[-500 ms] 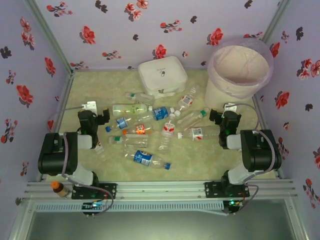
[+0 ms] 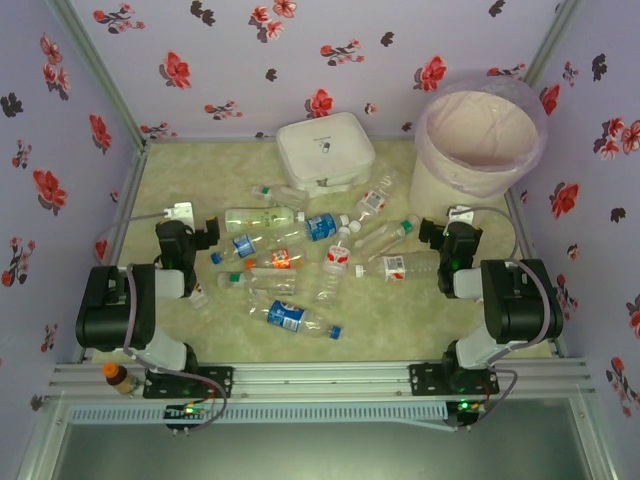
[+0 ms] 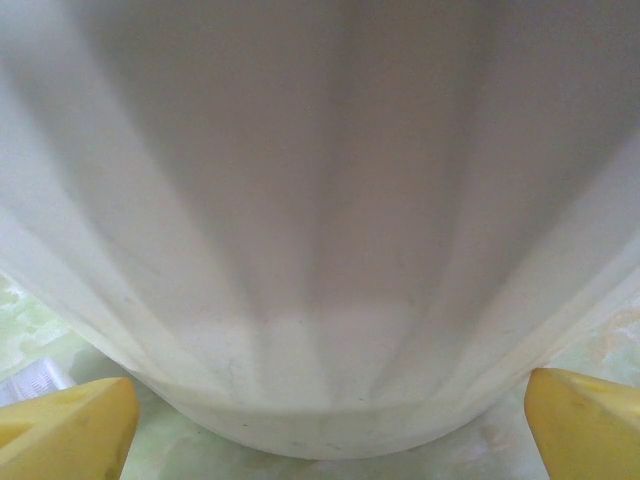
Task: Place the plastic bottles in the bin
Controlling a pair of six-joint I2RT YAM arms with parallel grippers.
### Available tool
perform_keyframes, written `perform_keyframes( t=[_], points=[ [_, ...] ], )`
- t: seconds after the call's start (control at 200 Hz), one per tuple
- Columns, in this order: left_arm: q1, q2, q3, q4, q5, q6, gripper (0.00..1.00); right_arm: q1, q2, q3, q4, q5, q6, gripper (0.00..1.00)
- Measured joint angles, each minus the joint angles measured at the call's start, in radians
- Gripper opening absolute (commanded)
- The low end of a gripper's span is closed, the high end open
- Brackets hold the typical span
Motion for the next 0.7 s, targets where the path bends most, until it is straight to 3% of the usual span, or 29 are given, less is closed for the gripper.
perform_keyframes(
  t=[0.525,0.7],
  points=[
    [0.000,0.000,0.000,0.000,0.005,0.000,1.00,-0.015,0.000,0.006,-0.010,-0.027,0.017,0.99],
    [0.000,-0.054,0.028,-0.127,-0.003,-0.001,1.00,-0.015,-0.070,0.092,-0.214,-0.038,0.019,0.99]
  ],
)
